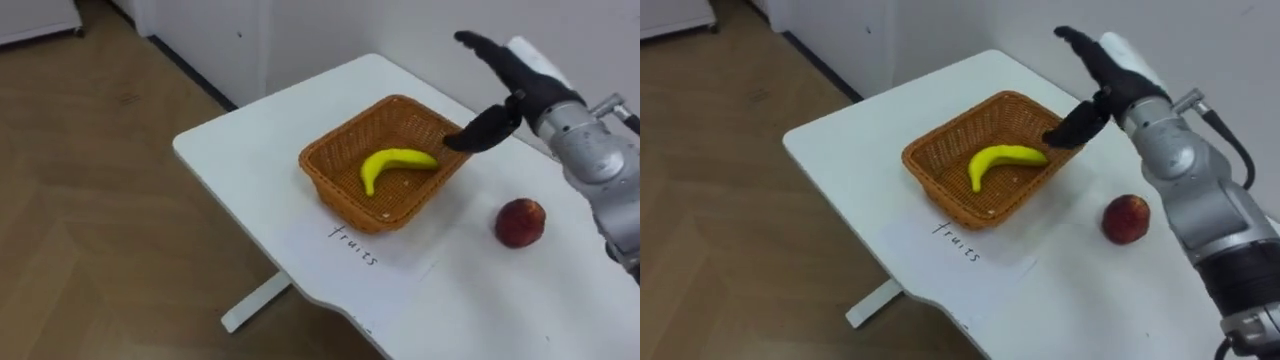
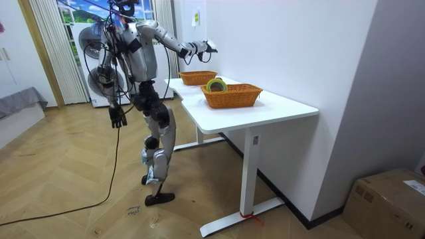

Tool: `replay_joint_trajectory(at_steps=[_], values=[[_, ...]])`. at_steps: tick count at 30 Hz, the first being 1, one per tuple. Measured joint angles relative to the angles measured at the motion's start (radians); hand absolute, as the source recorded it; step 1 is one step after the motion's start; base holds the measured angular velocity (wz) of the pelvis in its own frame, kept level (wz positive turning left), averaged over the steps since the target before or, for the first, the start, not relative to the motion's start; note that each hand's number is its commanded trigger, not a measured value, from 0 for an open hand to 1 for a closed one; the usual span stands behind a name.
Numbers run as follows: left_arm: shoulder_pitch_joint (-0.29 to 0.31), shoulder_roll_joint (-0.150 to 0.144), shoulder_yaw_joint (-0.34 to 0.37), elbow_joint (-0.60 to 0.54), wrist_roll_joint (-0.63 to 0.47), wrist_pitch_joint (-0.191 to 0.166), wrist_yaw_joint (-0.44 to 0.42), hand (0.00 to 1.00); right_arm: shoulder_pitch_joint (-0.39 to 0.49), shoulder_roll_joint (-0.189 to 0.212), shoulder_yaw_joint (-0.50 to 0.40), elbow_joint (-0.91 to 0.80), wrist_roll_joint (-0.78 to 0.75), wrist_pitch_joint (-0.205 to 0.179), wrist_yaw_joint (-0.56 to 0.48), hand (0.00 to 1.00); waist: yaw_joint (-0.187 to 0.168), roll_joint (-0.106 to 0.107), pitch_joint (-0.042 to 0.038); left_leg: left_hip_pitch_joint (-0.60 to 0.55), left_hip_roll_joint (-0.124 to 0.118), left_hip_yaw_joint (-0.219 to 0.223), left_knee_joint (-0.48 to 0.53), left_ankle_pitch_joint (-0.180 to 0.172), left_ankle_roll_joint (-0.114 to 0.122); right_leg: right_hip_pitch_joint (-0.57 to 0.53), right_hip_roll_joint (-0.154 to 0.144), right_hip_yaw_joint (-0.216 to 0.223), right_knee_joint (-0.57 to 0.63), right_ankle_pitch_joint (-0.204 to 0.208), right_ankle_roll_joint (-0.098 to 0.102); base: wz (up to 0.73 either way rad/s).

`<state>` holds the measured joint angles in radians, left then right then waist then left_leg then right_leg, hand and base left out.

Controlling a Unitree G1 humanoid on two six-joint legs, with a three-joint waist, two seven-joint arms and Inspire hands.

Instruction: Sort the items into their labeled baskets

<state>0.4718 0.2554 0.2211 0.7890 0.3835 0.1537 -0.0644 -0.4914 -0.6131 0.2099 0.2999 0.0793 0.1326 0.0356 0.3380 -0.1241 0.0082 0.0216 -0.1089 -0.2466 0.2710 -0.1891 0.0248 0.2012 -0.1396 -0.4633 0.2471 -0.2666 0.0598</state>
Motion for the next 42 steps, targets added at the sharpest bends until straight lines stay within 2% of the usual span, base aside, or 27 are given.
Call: replay_joint_trajectory(at_steps=[2,4,7,9,11,15,20,25,30,36,37,42], values=[[-0.002,-0.001,-0.001,0.001,0.0,0.004,0.01,0.0,0.0,0.001,-0.001,0.003,0.034,0.0,-0.027,0.0,-0.013,0.014,-0.0037,0.015,0.006,0.019,0.0,-0.003,0.004,0.008,0.003,0.015,-0.004,0.003,0.001,-0.21],[-0.009,-0.007,-0.003,-0.001,0.0,0.013,0.014,0.0,0.0,0.002,-0.001,0.003,0.045,-0.001,-0.048,0.0,-0.026,0.041,-0.0127,0.026,0.009,0.027,-0.002,-0.004,0.006,0.015,0.003,0.024,-0.006,0.008,0.003,-0.15],[-0.011,-0.013,-0.01,-0.003,-0.001,0.015,0.014,0.0,0.0,0.002,-0.002,0.003,0.066,-0.001,-0.079,0.0,-0.052,0.063,-0.0143,0.032,0.009,0.033,-0.002,-0.003,0.006,0.023,0.003,0.028,-0.006,0.011,0.003,-0.03],[-0.011,-0.013,-0.01,-0.003,0.0,0.015,0.015,0.0,0.0,0.002,-0.008,0.003,0.078,-0.001,-0.092,0.0,-0.065,0.067,-0.0128,0.031,0.01,0.033,-0.003,-0.003,0.006,0.02,0.004,0.028,-0.007,0.011,0.003,0.0],[-0.014,-0.014,-0.01,-0.004,0.001,0.015,0.015,0.0,0.0,0.002,-0.023,0.002,0.077,-0.001,-0.101,0.0,-0.082,0.064,-0.0146,0.026,0.01,0.033,-0.002,-0.003,0.006,0.012,0.004,0.028,-0.008,0.011,0.003,0.0],[-0.018,-0.016,-0.01,-0.007,0.001,0.015,0.015,0.0,0.001,0.002,-0.043,0.002,0.078,-0.001,-0.126,0.0,-0.093,0.058,-0.0156,0.023,0.01,0.038,-0.003,-0.004,0.007,0.011,0.004,0.031,-0.009,0.011,0.003,-0.01],[-0.031,-0.016,-0.011,-0.006,0.001,0.015,0.018,0.0,0.045,0.006,-0.043,0.013,0.144,-0.008,-0.131,0.0,-0.108,0.051,-0.0098,0.033,0.009,0.04,0.001,-0.004,0.008,0.026,0.003,0.022,-0.01,0.012,0.004,0.05],[-0.03,-0.023,-0.012,-0.005,0.003,0.015,0.021,0.0,0.047,0.03,-0.056,0.086,0.205,-0.008,-0.132,0.0,-0.113,0.059,-0.0029,0.03,0.01,0.042,-0.002,-0.005,0.009,0.026,0.002,0.018,-0.009,0.012,0.004,0.0],[-0.023,-0.023,-0.016,-0.005,0.003,0.016,0.016,0.0,0.047,0.037,-0.075,0.088,0.27,-0.008,-0.141,0.0,-0.11,0.069,-0.0039,0.041,0.01,0.043,-0.003,-0.005,0.009,0.036,0.002,0.015,-0.009,0.013,0.006,0.0],[-0.005,-0.023,-0.021,-0.006,0.003,0.02,0.012,0.0,0.071,0.067,-0.075,0.09,0.281,-0.008,-0.15,0.0,-0.108,0.078,-0.0055,0.056,0.011,0.042,-0.004,-0.006,0.009,0.05,0.001,-0.007,-0.011,0.013,0.007,0.0],[0.003,-0.022,-0.023,-0.005,0.003,0.021,0.012,0.0,0.086,0.078,-0.075,0.09,0.28,-0.01,-0.15,0.0,-0.108,0.085,-0.0035,0.058,0.011,0.042,-0.004,-0.006,0.009,0.055,0.001,-0.007,-0.011,0.013,0.007,0.0],[0.016,-0.022,-0.067,0.026,0.003,0.025,0.013,0.0,0.16,0.123,-0.073,0.126,0.278,-0.009,-0.141,0.0,-0.103,0.088,-0.0115,0.058,0.01,0.042,-0.001,-0.005,0.009,0.054,0.001,-0.007,-0.011,0.013,0.007,0.0]])
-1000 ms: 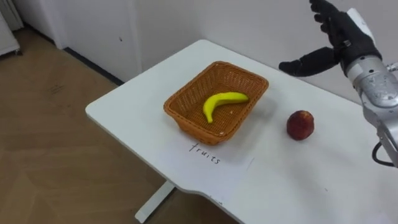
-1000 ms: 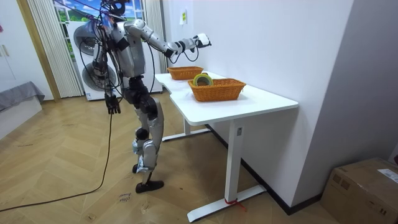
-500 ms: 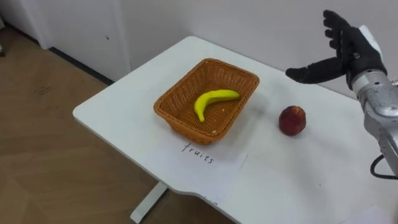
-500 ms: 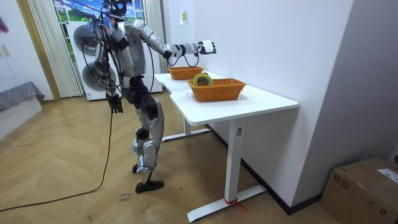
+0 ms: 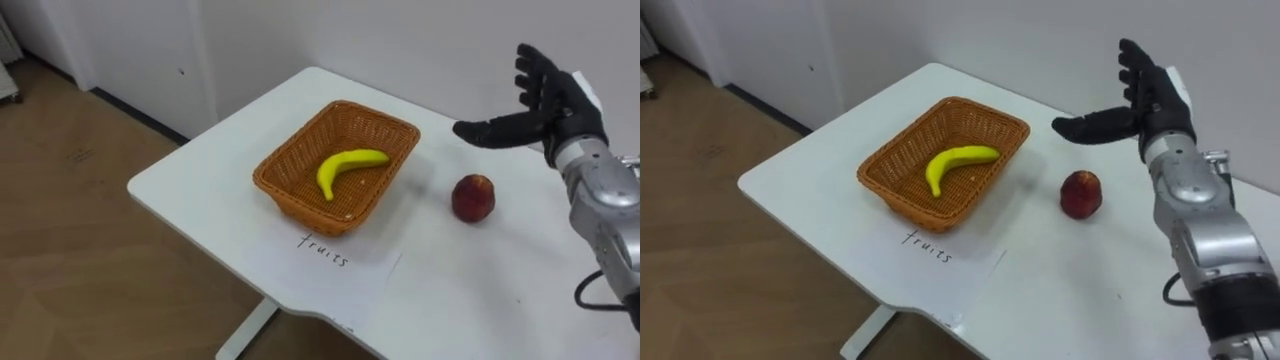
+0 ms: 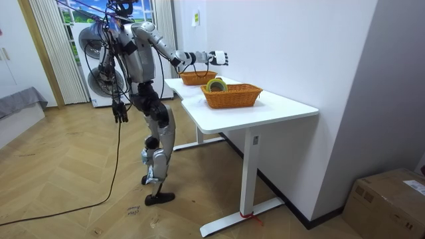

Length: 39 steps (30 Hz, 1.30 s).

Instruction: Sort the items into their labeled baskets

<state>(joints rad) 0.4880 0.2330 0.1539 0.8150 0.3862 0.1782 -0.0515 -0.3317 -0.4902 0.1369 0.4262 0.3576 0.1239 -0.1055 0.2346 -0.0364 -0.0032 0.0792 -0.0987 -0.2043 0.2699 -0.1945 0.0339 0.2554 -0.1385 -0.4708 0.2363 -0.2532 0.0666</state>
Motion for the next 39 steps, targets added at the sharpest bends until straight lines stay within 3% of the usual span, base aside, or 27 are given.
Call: replay_joint_trajectory(at_steps=[1,6,13,24,30,39], values=[[0.006,-0.001,-0.012,0.001,0.0,0.003,0.0,0.0,0.014,0.006,0.0,0.0,0.0,0.0,0.007,0.0,0.0,0.002,-0.0036,-0.001,0.0,0.0,0.001,0.0,0.0,-0.004,0.0,0.0,0.0,0.0,0.0,0.0],[0.011,-0.002,-0.018,0.003,-0.001,0.005,0.001,0.0,0.021,0.009,0.0,0.016,0.0,0.0,0.015,0.0,-0.003,0.008,-0.0069,0.001,0.001,0.001,-0.002,0.003,-0.001,-0.003,0.0,0.0,0.0,0.0,0.0,0.0],[0.038,-0.004,-0.039,-0.001,-0.002,0.005,0.005,0.0,0.026,0.009,0.0,0.073,0.032,-0.001,0.012,0.0,-0.005,-0.001,-0.0025,0.0,-0.001,0.0,-0.002,0.002,-0.001,0.006,0.003,-0.001,-0.02,0.0,0.0,0.0],[0.056,-0.021,-0.04,0.0,0.0,0.002,0.002,0.0,0.031,0.005,-0.001,0.091,0.021,-0.018,0.021,0.0,-0.006,0.009,-0.0035,-0.013,-0.001,0.0,-0.004,0.003,-0.001,-0.004,0.007,-0.001,-0.033,0.0,0.0,0.01],[0.061,-0.026,-0.04,0.0,-0.001,0.001,0.001,0.0,0.032,-0.013,-0.001,0.121,0.021,-0.03,0.036,0.0,-0.006,0.018,-0.0013,-0.01,0.0,0.001,-0.017,0.003,-0.002,-0.003,0.007,-0.003,-0.032,0.0,0.0,0.0],[0.062,-0.027,-0.041,0.001,-0.004,-0.017,0.0,0.0,0.037,-0.047,-0.012,0.173,0.021,-0.036,0.045,0.0,-0.016,0.014,0.0001,-0.017,-0.001,0.003,-0.014,0.003,-0.001,-0.013,0.002,0.002,-0.014,-0.002,0.003,0.0]])
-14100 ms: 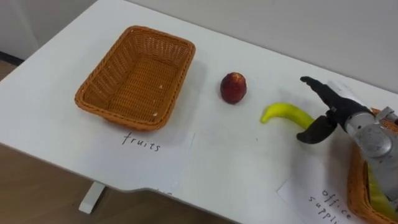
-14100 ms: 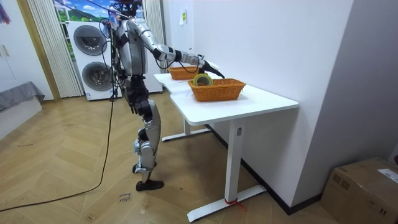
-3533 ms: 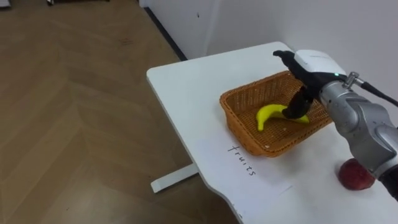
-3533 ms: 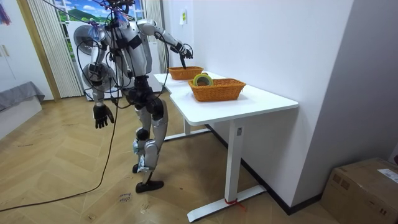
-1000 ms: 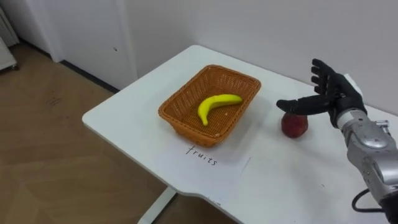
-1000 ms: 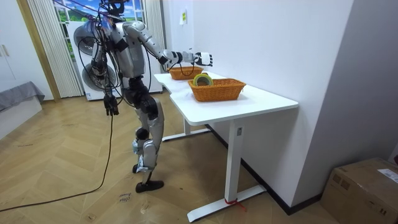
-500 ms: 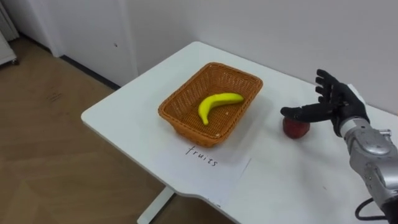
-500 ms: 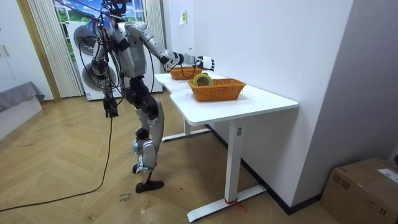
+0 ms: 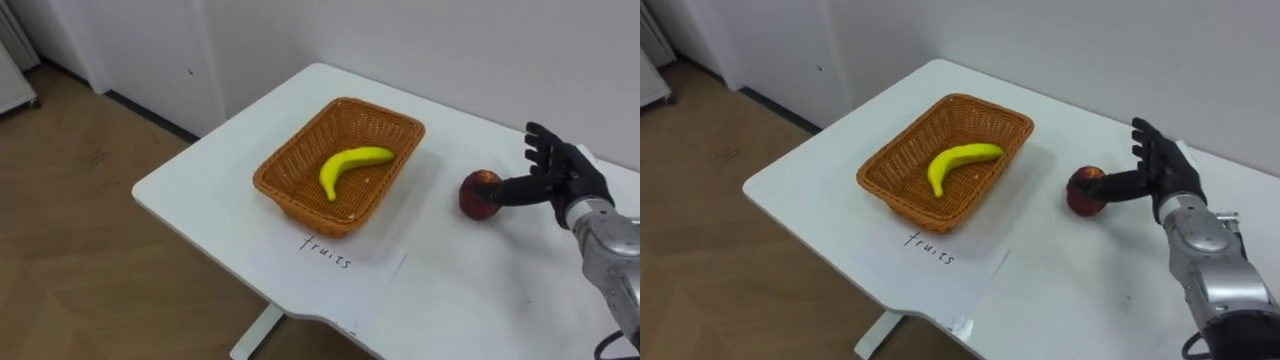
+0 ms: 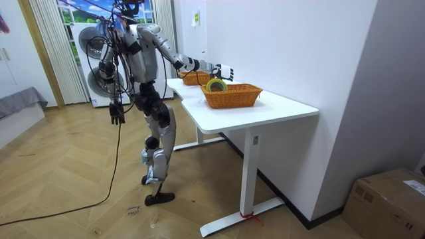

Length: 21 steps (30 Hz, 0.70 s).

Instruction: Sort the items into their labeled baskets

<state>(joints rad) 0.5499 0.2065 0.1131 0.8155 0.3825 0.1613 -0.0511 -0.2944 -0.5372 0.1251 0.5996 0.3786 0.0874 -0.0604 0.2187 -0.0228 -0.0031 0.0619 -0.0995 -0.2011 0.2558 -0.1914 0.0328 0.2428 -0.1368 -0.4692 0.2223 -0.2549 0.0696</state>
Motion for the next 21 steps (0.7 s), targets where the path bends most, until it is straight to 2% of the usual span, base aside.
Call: replay_joint_trajectory(at_steps=[4,9,14,20,21], values=[[0.0,0.0,-0.003,0.0,0.0,-0.003,0.002,0.0,-0.001,-0.025,-0.001,0.006,0.003,-0.003,0.02,0.0,-0.007,-0.002,-0.0013,-0.023,0.001,0.004,0.014,0.0,0.001,-0.02,0.0,0.003,0.008,0.0,0.0,-0.02],[-0.008,0.01,-0.04,-0.001,-0.069,-0.022,0.002,0.0,-0.035,-0.029,-0.001,0.085,0.0,-0.013,0.031,0.0,-0.021,0.0,0.0005,-0.069,0.003,0.004,0.04,0.002,0.0,-0.07,-0.005,0.001,0.038,-0.003,-0.005,0.01],[-0.022,0.01,-0.041,-0.01,-0.076,-0.037,0.002,0.0,-0.072,-0.031,-0.001,0.167,0.0,-0.025,0.046,0.0,-0.022,-0.001,0.0019,-0.118,0.003,0.012,0.053,0.011,-0.003,-0.127,-0.008,0.01,0.06,-0.008,-0.014,-0.03],[-0.035,0.011,-0.043,-0.01,-0.096,-0.039,0.001,0.0,-0.077,-0.032,0.002,0.181,0.0,-0.025,0.072,0.0,-0.01,-0.005,0.0107,-0.127,0.008,0.036,0.048,0.016,-0.003,-0.16,-0.013,0.037,0.08,-0.01,-0.016,-0.1],[-0.036,0.011,-0.043,-0.01,-0.097,-0.04,0.001,0.0,-0.077,-0.032,0.002,0.181,0.0,-0.027,0.075,0.0,-0.01,-0.008,0.0143,-0.129,0.013,0.038,0.05,0.016,-0.003,-0.161,-0.015,0.039,0.086,-0.012,-0.017,-0.05]])
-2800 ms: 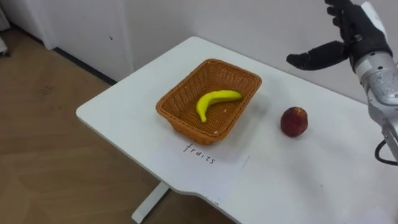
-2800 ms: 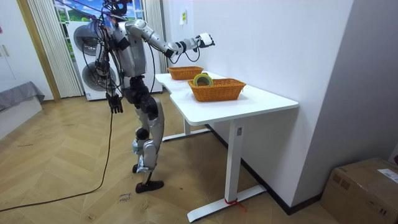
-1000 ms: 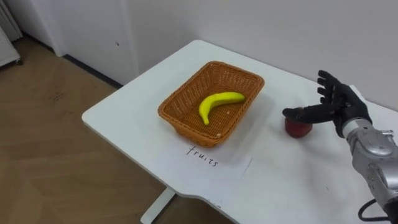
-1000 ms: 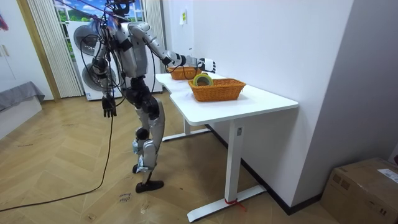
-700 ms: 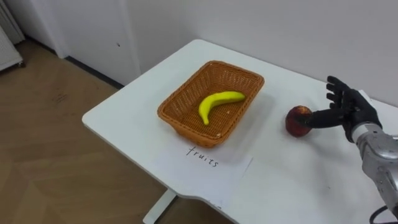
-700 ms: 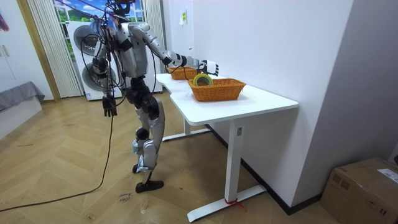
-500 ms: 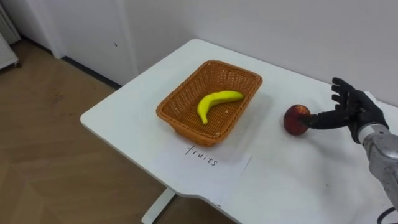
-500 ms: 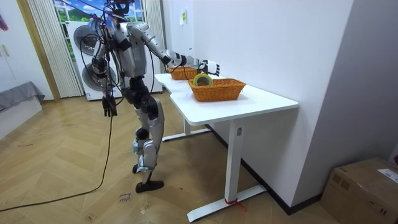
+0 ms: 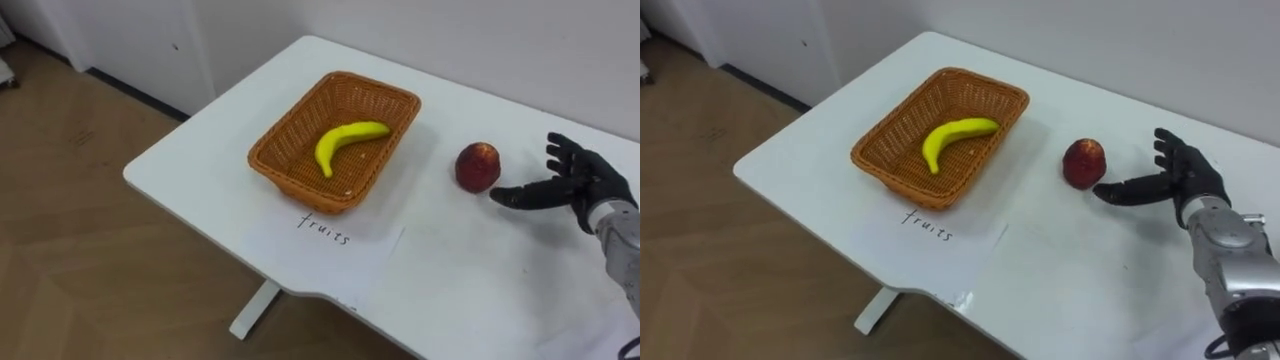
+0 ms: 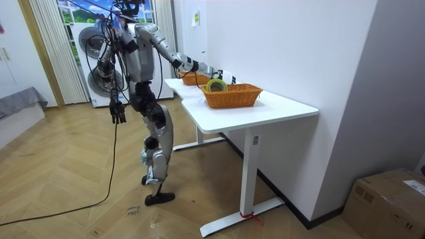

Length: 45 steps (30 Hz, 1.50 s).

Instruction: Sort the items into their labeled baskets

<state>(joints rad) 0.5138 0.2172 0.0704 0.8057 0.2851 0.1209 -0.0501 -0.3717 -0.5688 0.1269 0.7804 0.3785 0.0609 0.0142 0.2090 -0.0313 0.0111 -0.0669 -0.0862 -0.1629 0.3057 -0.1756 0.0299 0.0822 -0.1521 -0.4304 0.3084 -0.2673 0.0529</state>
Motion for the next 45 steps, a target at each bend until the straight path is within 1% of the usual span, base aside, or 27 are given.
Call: replay_joint_trajectory(at_steps=[1,3,5,8,11,13,15,16,19,21,25,32,38,40,44,45], values=[[-0.003,0.0,0.0,0.0,-0.001,-0.001,-0.001,0.0,0.0,0.0,0.0,0.0,0.0,-0.006,0.002,0.0,0.003,-0.001,0.0024,-0.003,0.002,0.005,0.001,0.0,0.0,-0.002,0.0,0.001,0.0,0.0,-0.001,-0.04],[-0.005,0.001,0.0,0.001,-0.001,-0.005,-0.002,0.0,-0.002,0.0,0.0,-0.002,0.001,-0.008,0.005,0.0,0.007,-0.005,0.0026,-0.013,0.003,0.01,0.001,0.0,0.0,-0.008,0.002,0.001,0.002,-0.001,-0.002,0.0],[-0.006,0.001,-0.001,0.0,-0.001,-0.012,-0.004,0.0,-0.007,0.0,0.003,-0.002,0.0,-0.008,0.012,0.0,0.011,-0.01,0.0045,-0.014,0.002,0.011,0.001,0.0,0.0,-0.009,0.002,0.001,0.002,-0.002,-0.003,0.0],[-0.007,0.006,-0.022,-0.001,-0.002,-0.015,-0.01,0.0,-0.021,0.0,0.017,-0.006,0.004,-0.008,0.026,0.0,0.019,-0.016,0.0063,-0.013,0.004,0.011,0.003,0.0,0.0,-0.009,0.002,-0.003,0.001,-0.002,-0.003,0.03],[-0.007,0.026,-0.047,-0.003,-0.012,-0.017,-0.014,0.0,-0.022,0.001,0.053,-0.024,0.004,-0.008,0.034,0.0,0.02,-0.02,0.0052,-0.008,0.003,0.011,0.006,0.0,0.0,0.005,0.001,-0.019,-0.002,-0.003,-0.002,0.14],[-0.008,0.037,-0.062,-0.005,-0.014,-0.018,-0.019,0.0,-0.022,0.004,0.063,-0.041,0.004,-0.008,0.033,0.0,0.023,-0.017,0.0048,-0.003,0.004,0.011,0.008,0.0,0.0,0.012,0.002,-0.024,-0.002,-0.003,-0.002,0.07],[-0.004,0.039,-0.067,-0.006,-0.018,-0.018,-0.02,0.0,-0.022,0.005,0.08,-0.048,0.004,-0.017,0.032,0.0,0.027,-0.011,0.0084,0.009,0.005,0.011,0.008,0.0,0.0,0.022,0.002,-0.027,-0.002,-0.003,-0.002,0.02],[-0.002,0.04,-0.071,-0.006,-0.019,-0.018,-0.019,0.0,-0.022,0.006,0.092,-0.049,0.004,-0.018,0.033,0.0,0.031,-0.008,0.0067,0.012,0.005,0.011,0.009,0.0,-0.001,0.024,0.002,-0.027,-0.003,-0.003,-0.002,0.0],[-0.002,0.04,-0.084,-0.009,-0.019,-0.018,-0.024,0.0,-0.022,0.009,0.092,-0.048,0.002,-0.018,0.033,0.0,0.04,-0.004,0.0052,0.009,0.005,0.011,0.018,0.0,-0.001,0.027,0.003,-0.032,-0.002,-0.003,-0.003,0.03],[0.0,0.04,-0.084,-0.009,-0.019,-0.017,-0.027,0.0,-0.022,0.009,0.092,-0.049,0.003,-0.018,0.032,0.0,0.044,-0.005,0.005,0.009,0.004,0.011,0.017,-0.001,-0.001,0.029,0.003,-0.032,-0.005,-0.005,-0.003,0.05],[0.002,0.041,-0.085,-0.001,-0.019,-0.017,-0.042,0.0,-0.022,0.013,0.099,-0.049,0.003,-0.019,0.031,0.0,0.05,-0.007,0.0043,0.016,0.004,0.011,0.022,-0.001,-0.001,0.047,0.014,-0.03,-0.02,-0.001,-0.004,0.02],[0.007,0.04,-0.087,-0.001,-0.019,-0.017,-0.05,0.0,-0.021,0.013,0.129,-0.048,-0.002,-0.019,0.011,0.0,0.07,-0.005,0.0027,0.026,0.007,0.011,0.025,0.0,-0.005,0.061,0.017,-0.03,-0.019,-0.003,-0.006,0.0],[0.009,0.043,-0.081,-0.002,-0.019,-0.017,-0.068,0.0,-0.018,0.013,0.129,-0.047,-0.043,-0.021,0.01,0.0,0.074,-0.003,0.0016,0.025,0.006,0.011,0.035,0.0,-0.005,0.066,0.016,-0.038,-0.016,-0.003,-0.006,0.05],[0.009,0.046,-0.08,-0.015,-0.018,-0.014,-0.066,0.0,-0.018,0.013,0.129,-0.038,-0.078,-0.021,0.003,0.0,0.077,-0.004,-0.0007,0.012,0.009,0.011,0.042,-0.001,-0.006,0.057,0.018,-0.04,-0.015,-0.002,-0.008,0.04],[0.01,0.051,-0.075,-0.027,-0.018,-0.006,-0.062,0.0,-0.017,0.013,0.129,-0.012,-0.115,-0.021,-0.01,0.0,0.079,-0.001,-0.0027,-0.007,0.011,0.011,0.055,-0.002,-0.006,0.044,0.022,-0.04,-0.015,0.001,-0.011,0.0],[0.01,0.056,-0.075,-0.028,-0.019,-0.002,-0.062,0.0,-0.016,0.013,0.13,-0.001,-0.114,-0.019,-0.015,0.0,0.085,0.0,-0.0033,-0.008,0.012,0.011,0.055,-0.002,-0.006,0.041,0.022,-0.04,-0.014,0.002,-0.012,0.0]])
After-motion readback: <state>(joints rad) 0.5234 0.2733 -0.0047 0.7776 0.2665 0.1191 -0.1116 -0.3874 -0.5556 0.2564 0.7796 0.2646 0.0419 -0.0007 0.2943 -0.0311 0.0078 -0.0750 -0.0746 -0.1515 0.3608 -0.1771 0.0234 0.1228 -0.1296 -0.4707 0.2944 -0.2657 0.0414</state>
